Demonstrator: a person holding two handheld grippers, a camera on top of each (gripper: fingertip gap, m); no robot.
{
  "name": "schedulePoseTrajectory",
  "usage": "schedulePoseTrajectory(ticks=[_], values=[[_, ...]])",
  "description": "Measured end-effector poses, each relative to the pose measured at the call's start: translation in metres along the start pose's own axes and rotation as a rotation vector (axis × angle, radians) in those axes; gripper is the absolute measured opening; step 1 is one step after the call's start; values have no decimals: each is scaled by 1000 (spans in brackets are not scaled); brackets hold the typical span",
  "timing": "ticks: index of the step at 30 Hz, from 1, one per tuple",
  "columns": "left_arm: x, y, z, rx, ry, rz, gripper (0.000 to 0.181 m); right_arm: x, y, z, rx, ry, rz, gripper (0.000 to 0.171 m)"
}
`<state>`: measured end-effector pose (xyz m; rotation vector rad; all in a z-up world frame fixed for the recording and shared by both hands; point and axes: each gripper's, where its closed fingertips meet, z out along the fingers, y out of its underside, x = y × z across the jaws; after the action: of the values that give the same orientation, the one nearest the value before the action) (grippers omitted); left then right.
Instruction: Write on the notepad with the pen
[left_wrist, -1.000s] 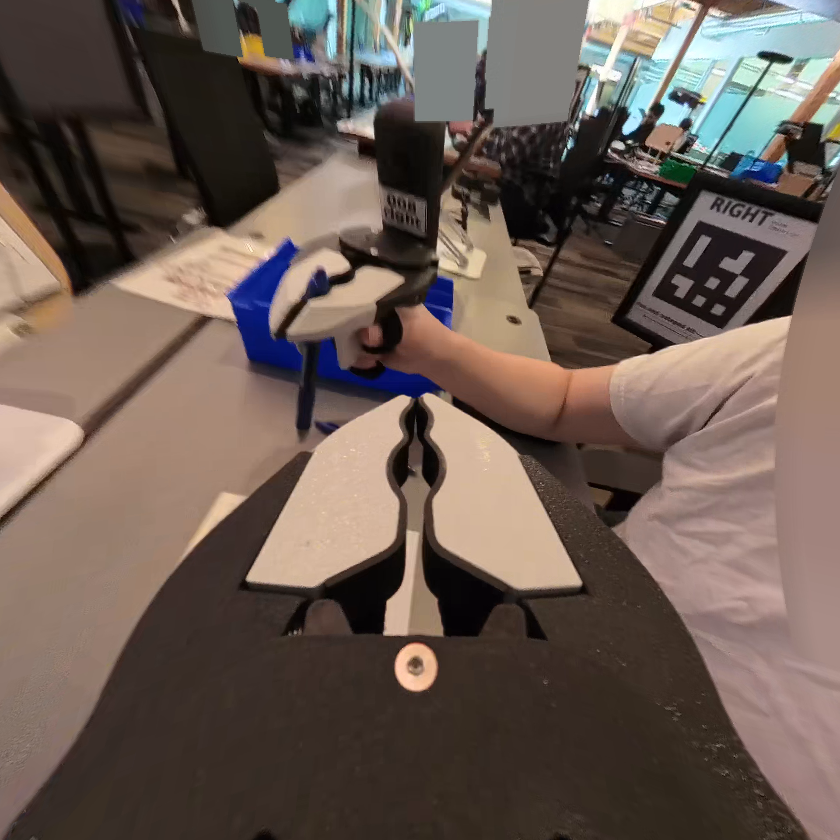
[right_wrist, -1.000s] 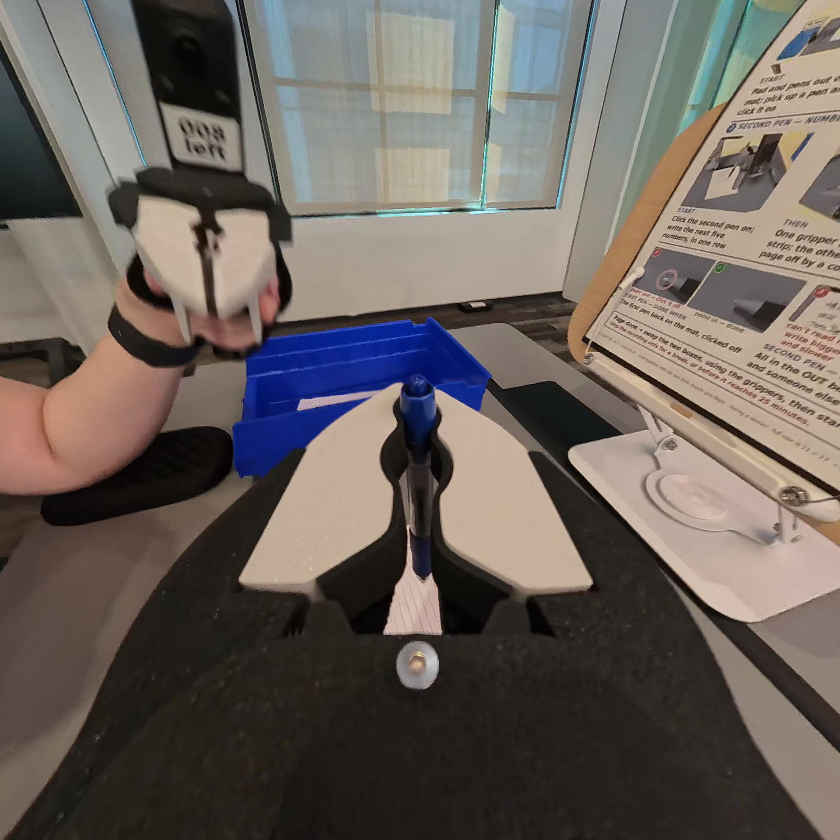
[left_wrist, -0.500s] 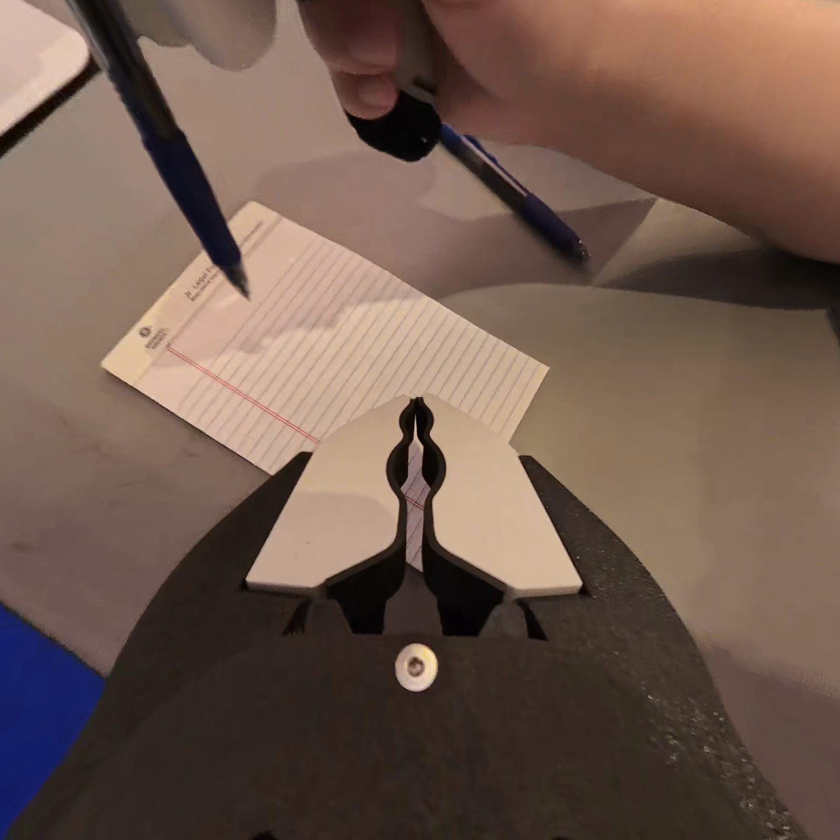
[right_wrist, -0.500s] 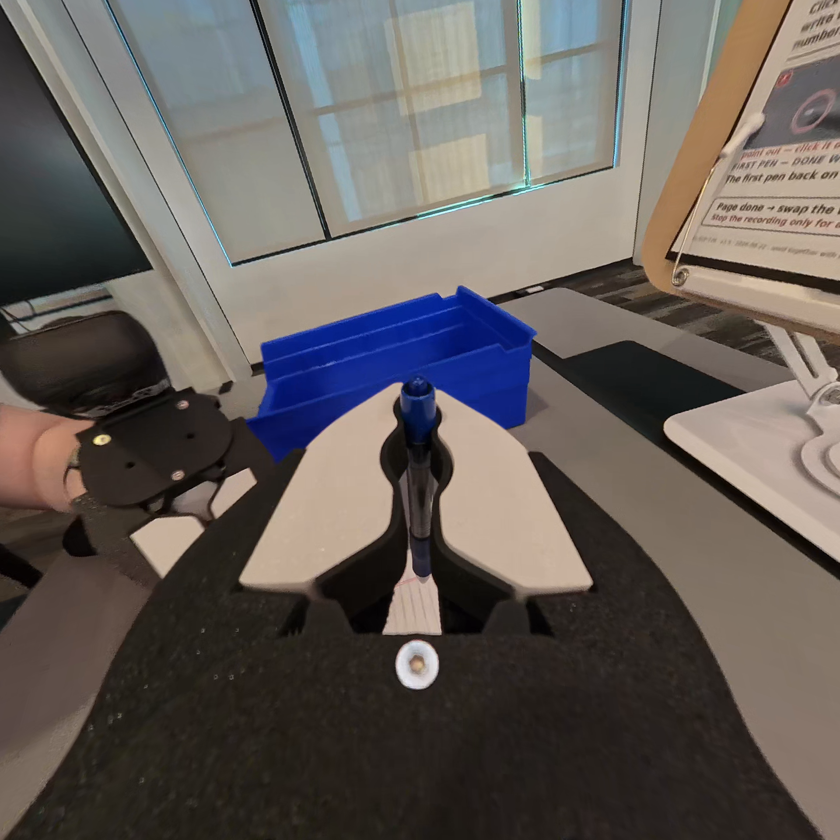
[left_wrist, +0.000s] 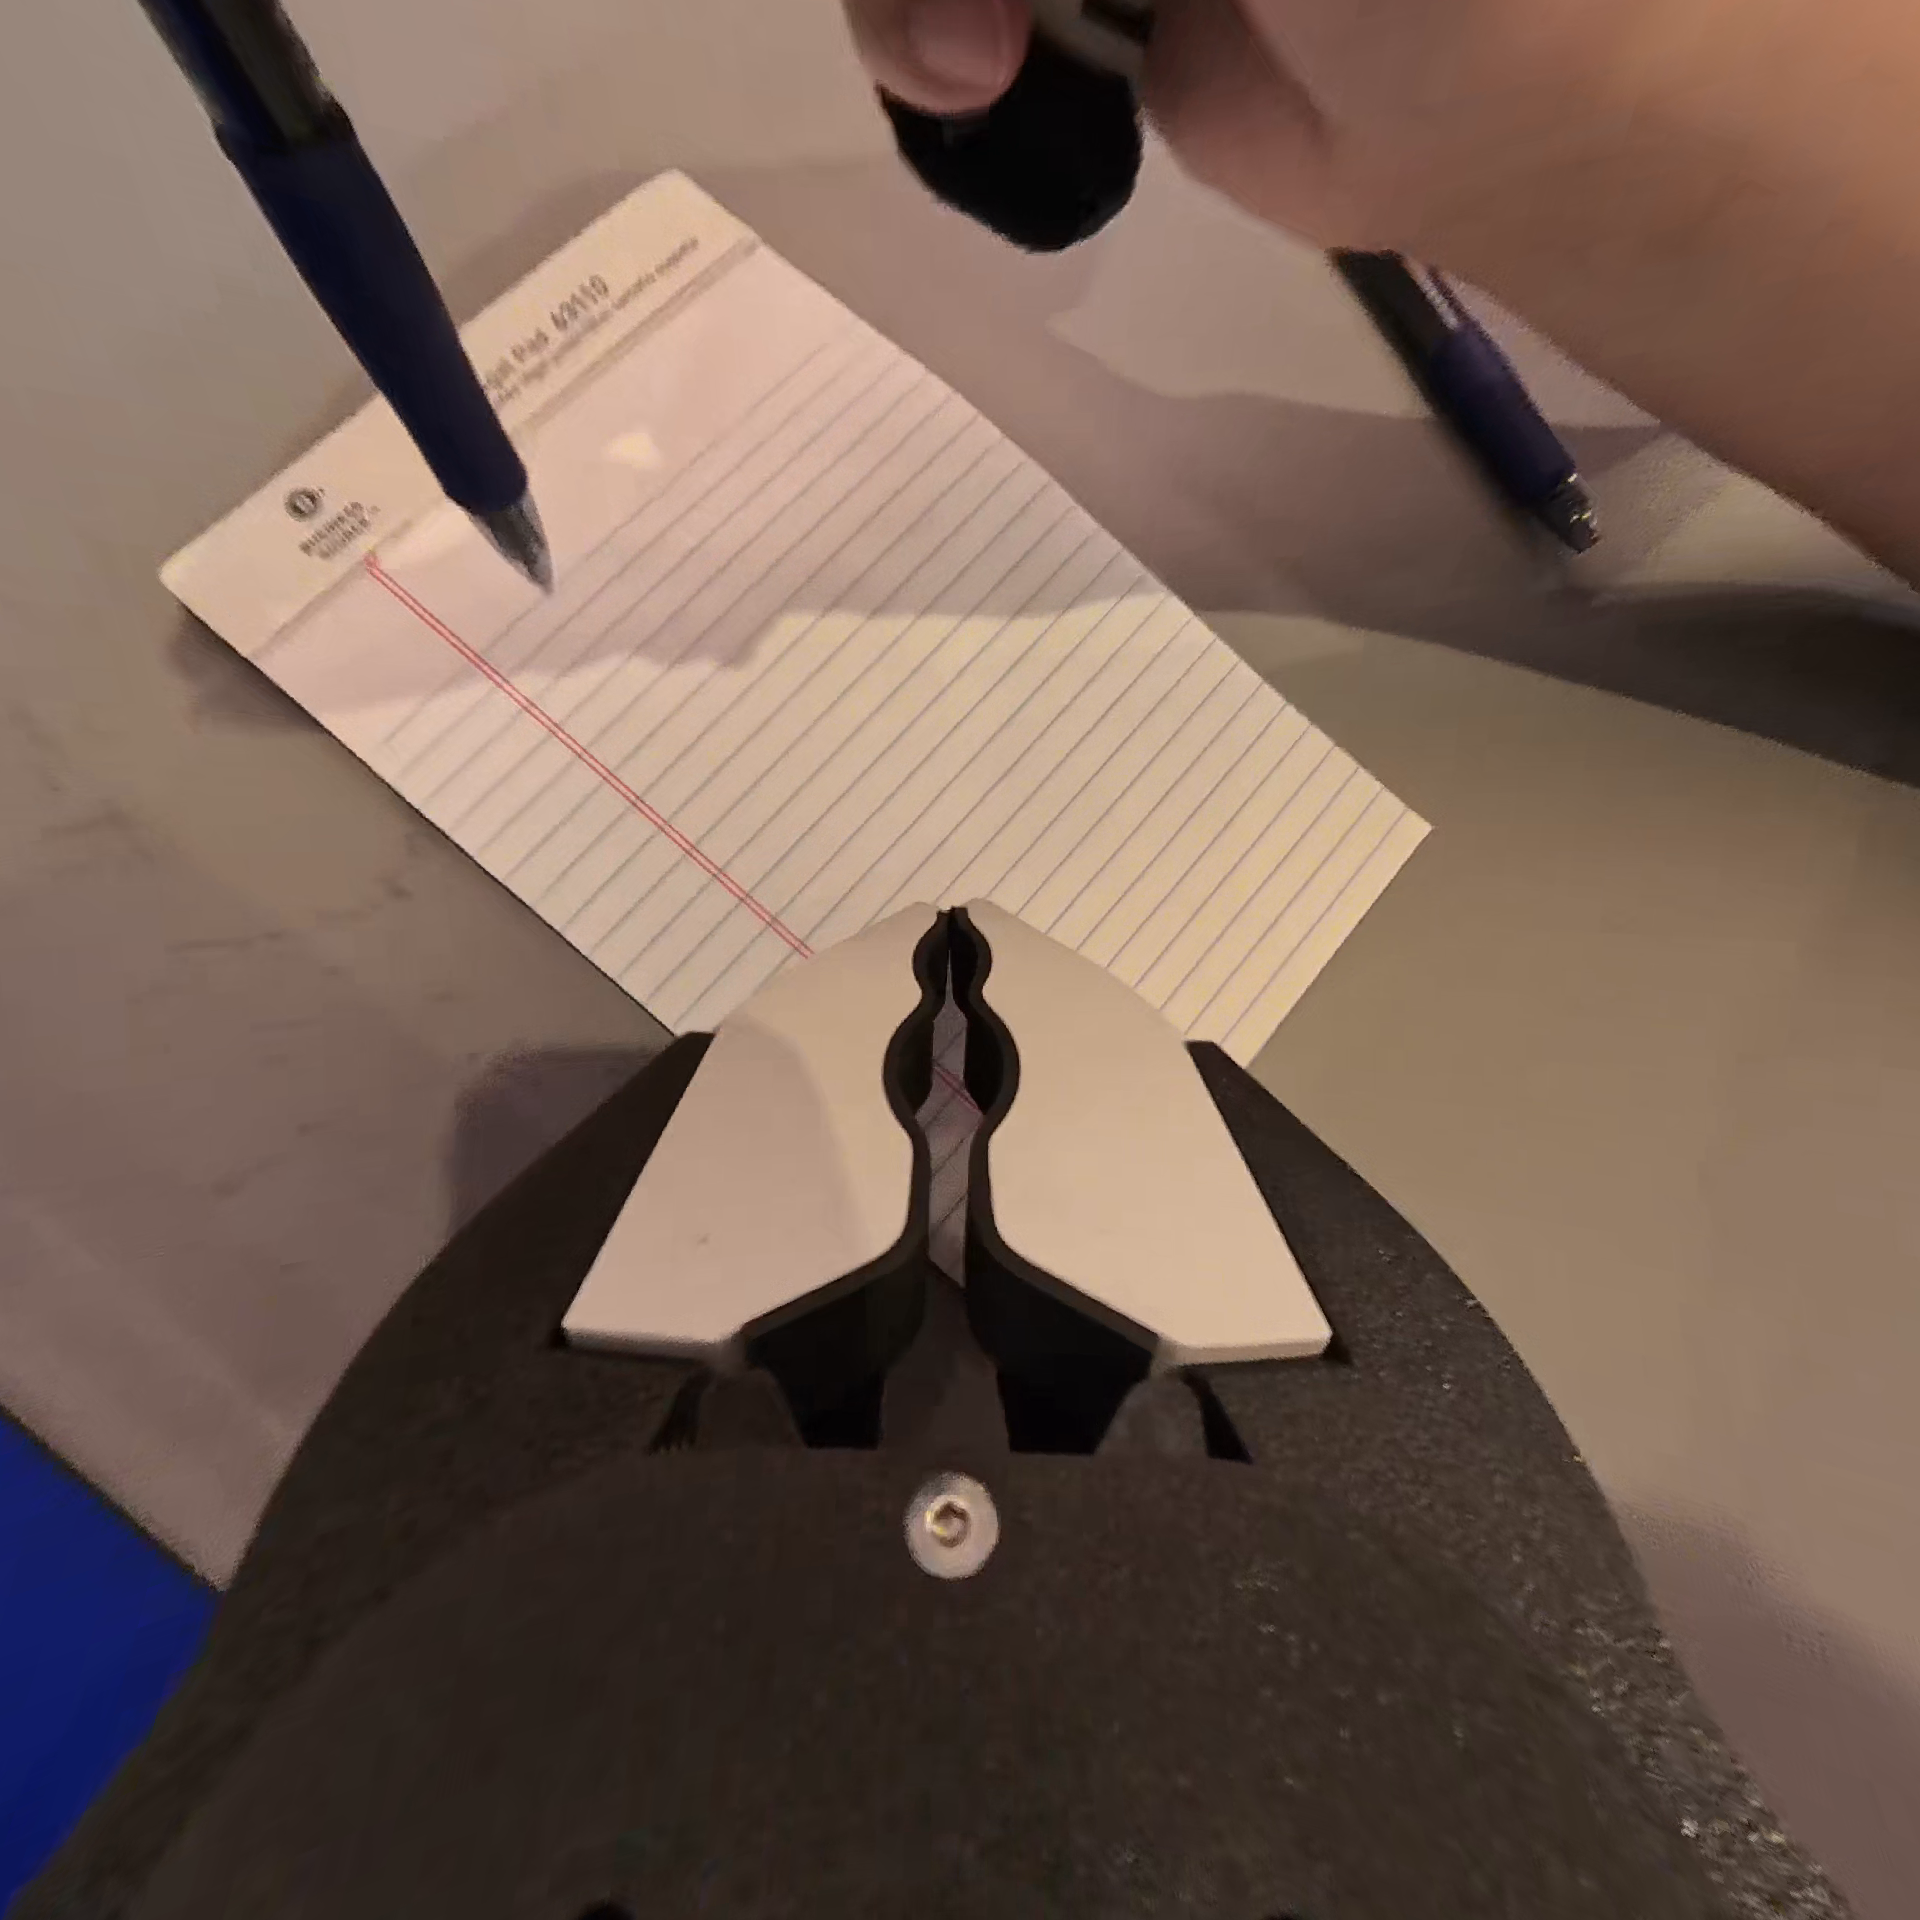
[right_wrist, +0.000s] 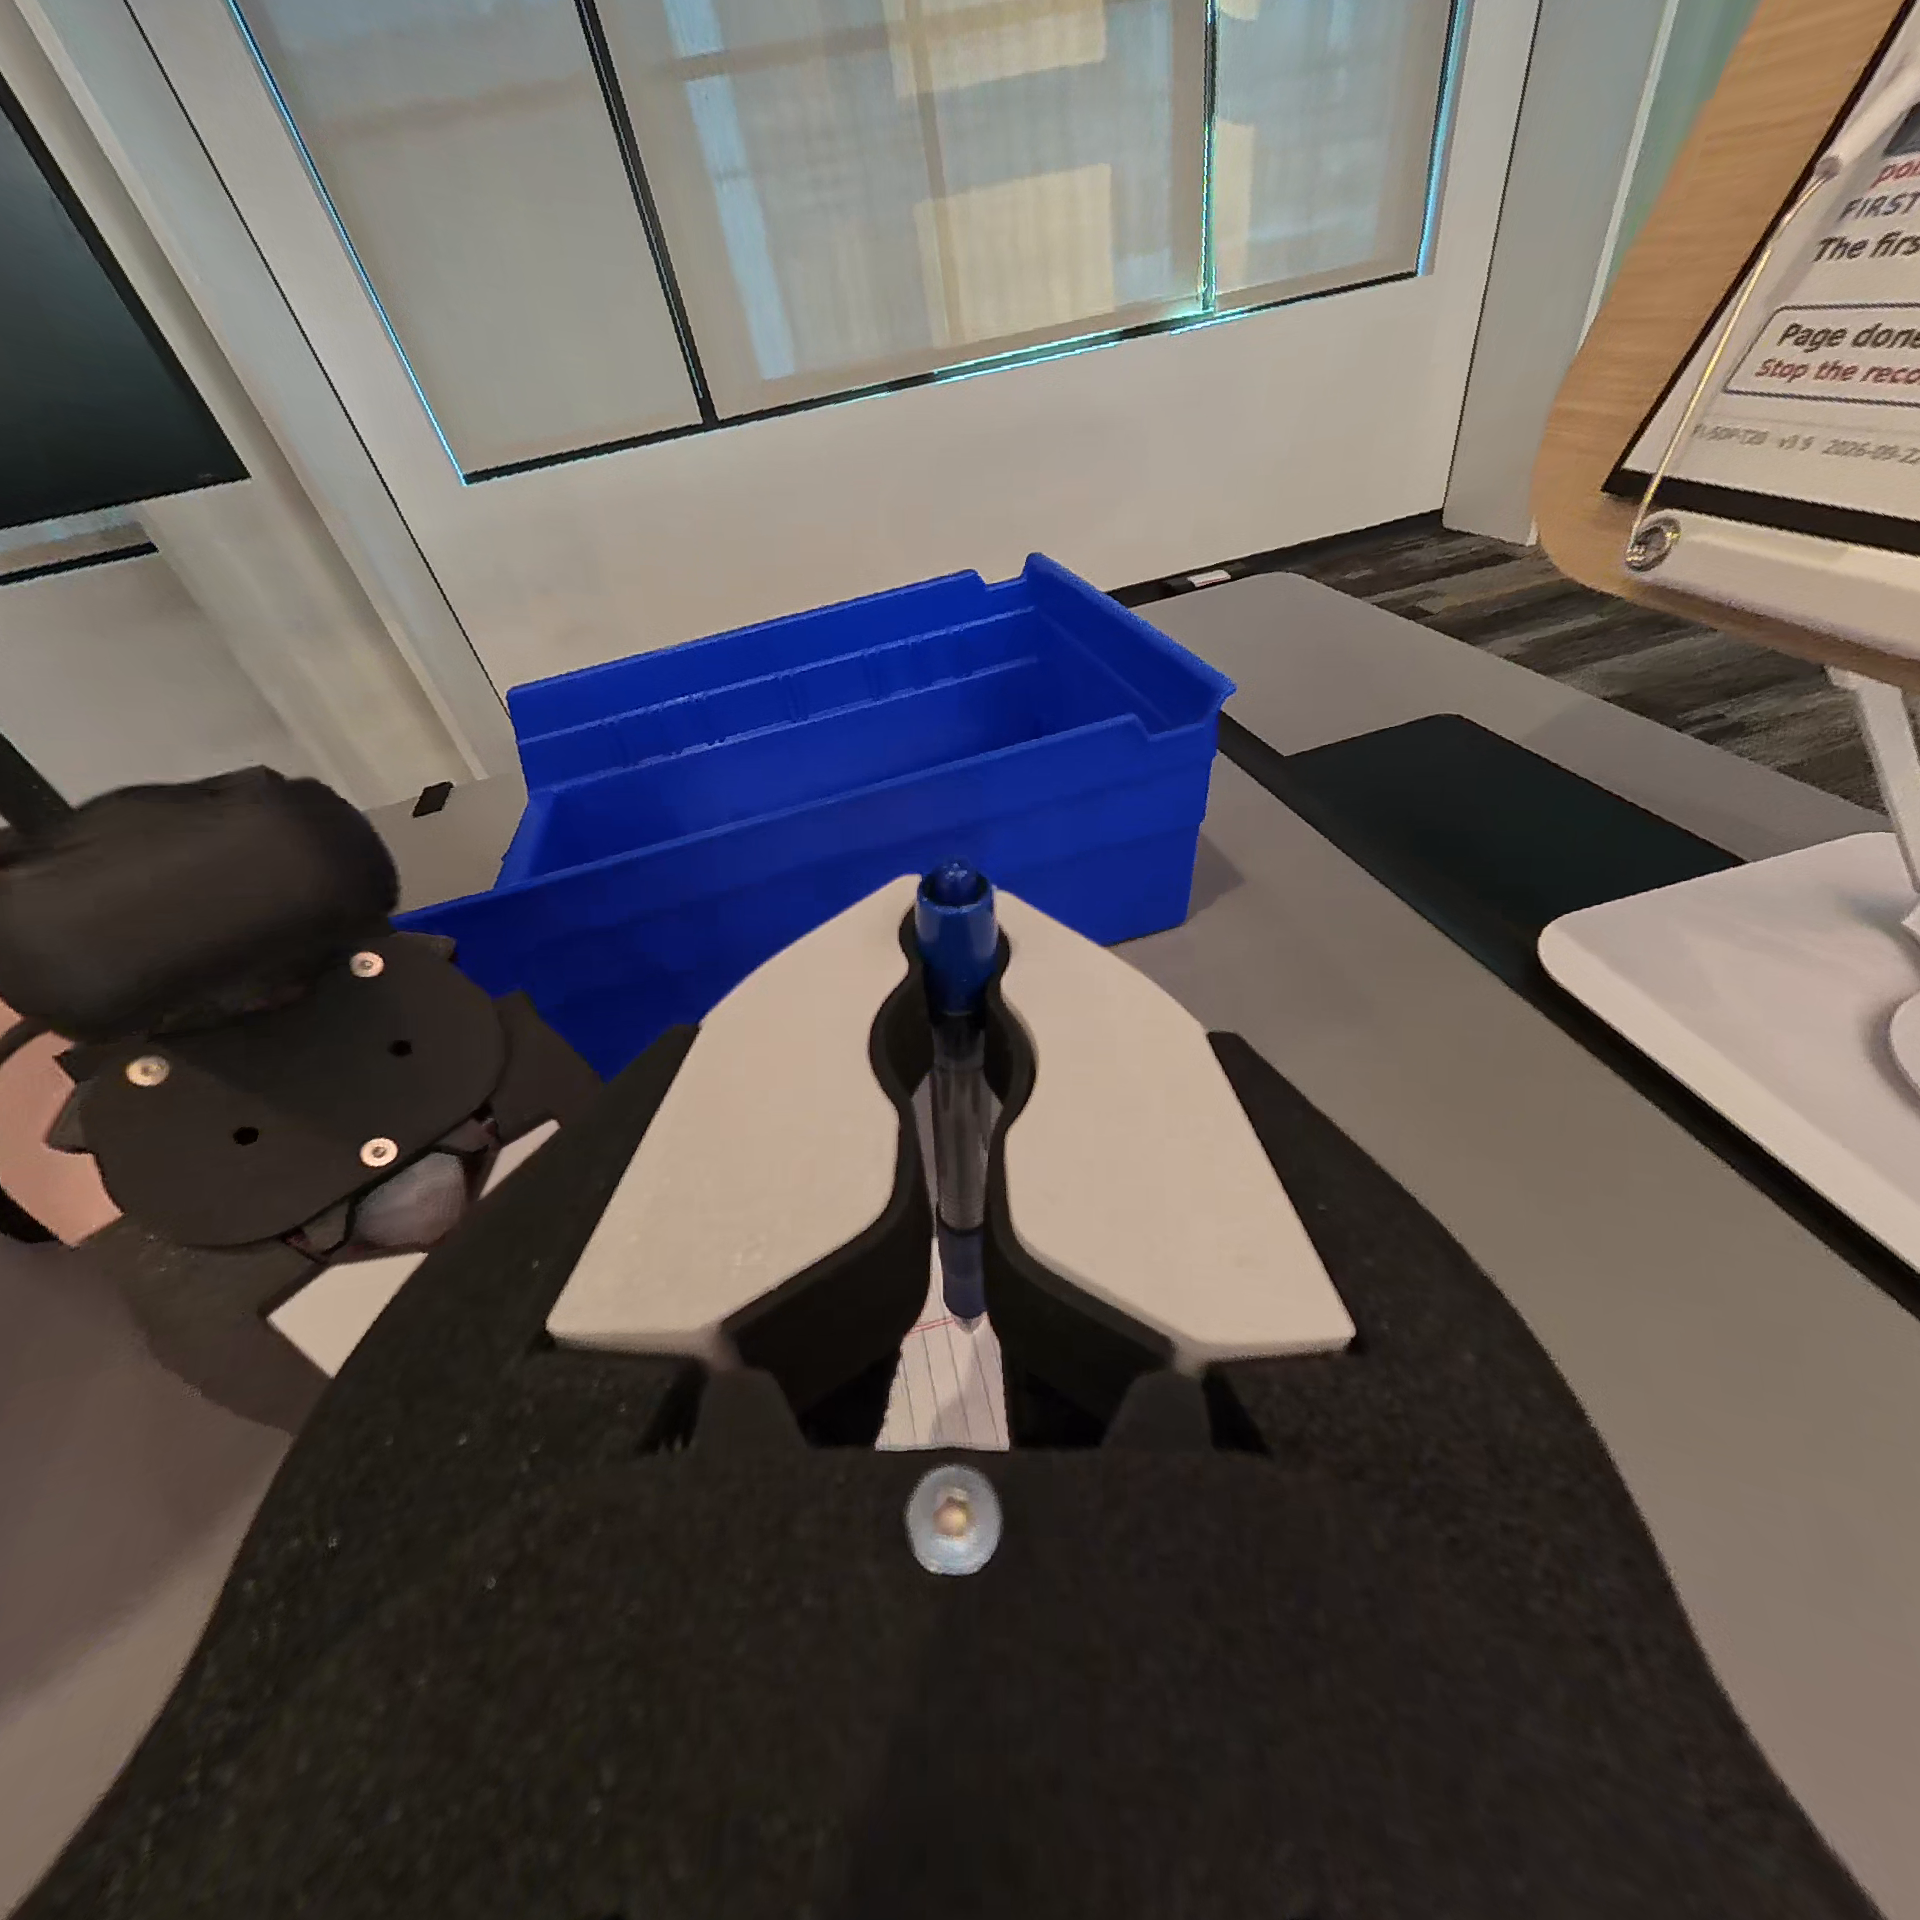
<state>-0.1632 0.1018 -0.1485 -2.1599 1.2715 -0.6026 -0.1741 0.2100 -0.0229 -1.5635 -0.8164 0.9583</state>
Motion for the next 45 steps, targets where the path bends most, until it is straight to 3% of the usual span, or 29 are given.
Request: schedulePoseTrajectory(ticks=[10,15,23,29,36,40,45], values=[[7,-6,4,40,33,-16,0,-2,-1,-14,-17,0,-8,4],[3,-34,-11,229,-16,-14,0,1,-1,-15,29,-9,0,4],[4,-18,2,121,-15,17,0,4,-7,-13,49,-20,6,4],[-37,-83,-30,385,-142,-75,0,7,-39,-53,61,28,-28,4],[-98,-99,4,301,-328,-50,0,1,-39,-74,109,5,22,4],[-97,-99,19,321,-226,-73,0,0,-30,-67,155,-2,53,4],[-104,-81,25,268,-236,-97,0,-5,-13,-54,69,-22,47,4]])
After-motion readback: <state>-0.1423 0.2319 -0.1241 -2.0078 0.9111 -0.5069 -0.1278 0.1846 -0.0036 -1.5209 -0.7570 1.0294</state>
